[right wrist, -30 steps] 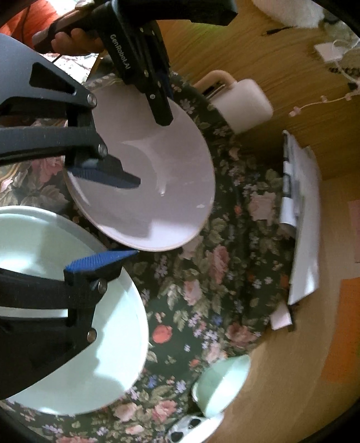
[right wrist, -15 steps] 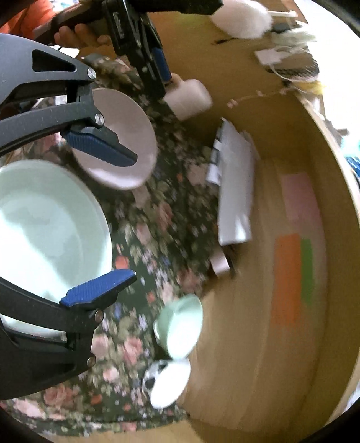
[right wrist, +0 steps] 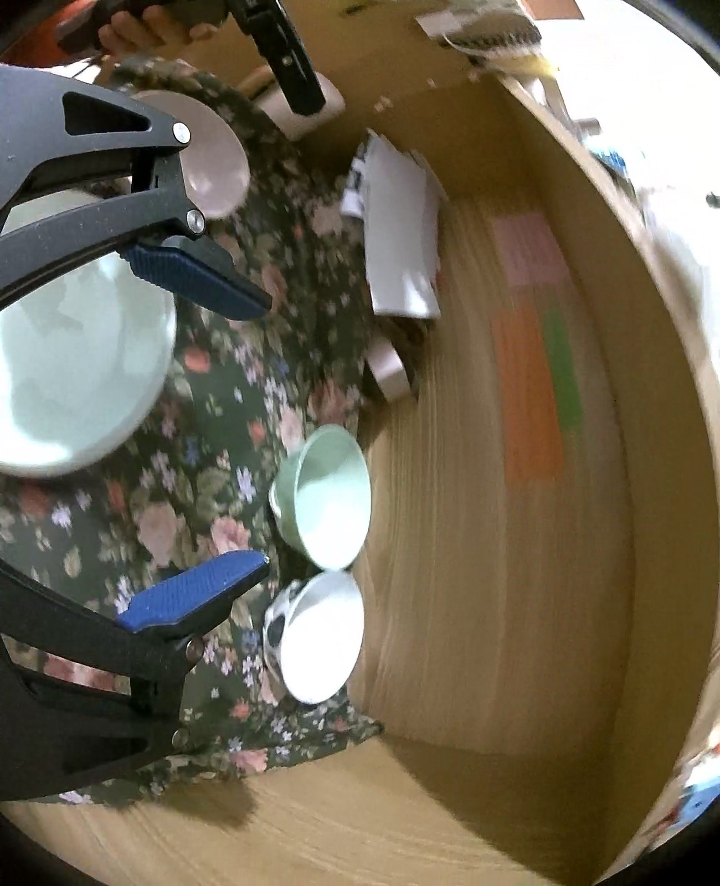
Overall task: Organize plates and bowls
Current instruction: 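Move both grippers to the mint green bowl rim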
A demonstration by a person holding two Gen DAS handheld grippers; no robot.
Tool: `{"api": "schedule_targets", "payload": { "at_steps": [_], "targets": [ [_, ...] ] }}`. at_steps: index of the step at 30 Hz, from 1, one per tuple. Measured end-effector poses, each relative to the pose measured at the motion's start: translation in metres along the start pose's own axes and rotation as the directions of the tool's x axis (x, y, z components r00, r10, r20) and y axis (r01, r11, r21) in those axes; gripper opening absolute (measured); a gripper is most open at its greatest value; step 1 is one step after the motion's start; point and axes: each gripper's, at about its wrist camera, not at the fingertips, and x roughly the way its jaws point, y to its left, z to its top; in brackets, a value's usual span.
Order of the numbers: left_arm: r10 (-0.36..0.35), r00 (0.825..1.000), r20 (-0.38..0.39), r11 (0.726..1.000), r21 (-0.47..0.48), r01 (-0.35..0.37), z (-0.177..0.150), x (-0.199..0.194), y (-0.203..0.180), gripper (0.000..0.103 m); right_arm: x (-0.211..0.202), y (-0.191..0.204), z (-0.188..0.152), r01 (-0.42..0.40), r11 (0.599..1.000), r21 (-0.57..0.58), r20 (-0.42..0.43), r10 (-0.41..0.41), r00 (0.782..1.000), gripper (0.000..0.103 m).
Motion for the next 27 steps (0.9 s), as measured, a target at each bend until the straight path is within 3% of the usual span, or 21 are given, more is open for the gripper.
{"api": "schedule_targets", "payload": {
  "at_steps": [9, 12, 20, 27],
  "targets": [
    [0.031, 0.998, -0.06, 0.999, 0.033, -0.029, 0.019, 0.052, -0.026, 0.098, 0.051, -0.037, 0.017, 0.012, 0.996, 0.088, -0.049, -0.008, 0.999, 0.083],
    [0.045, 0.995, -0.09, 0.998, 0.039, -0.042, 0.025, 0.072, -0.03, 0.098, 0.079, -0.047, 0.02, 0.007, 0.992, 0.124, -0.09, 0.005, 0.996, 0.076],
    [0.083, 0.984, -0.159, 0.993, 0.096, -0.068, 0.028, 0.12, -0.039, 0.098, 0.148, -0.068, 0.022, 0.013, 0.98, 0.197, -0.216, 0.03, 0.976, 0.047],
    [0.081, 0.98, -0.183, 0.988, 0.143, -0.055, 0.022, 0.135, -0.045, 0.098, 0.18, -0.074, 0.014, 0.052, 0.977, 0.209, -0.275, 0.008, 0.961, 0.045]
  ]
}}
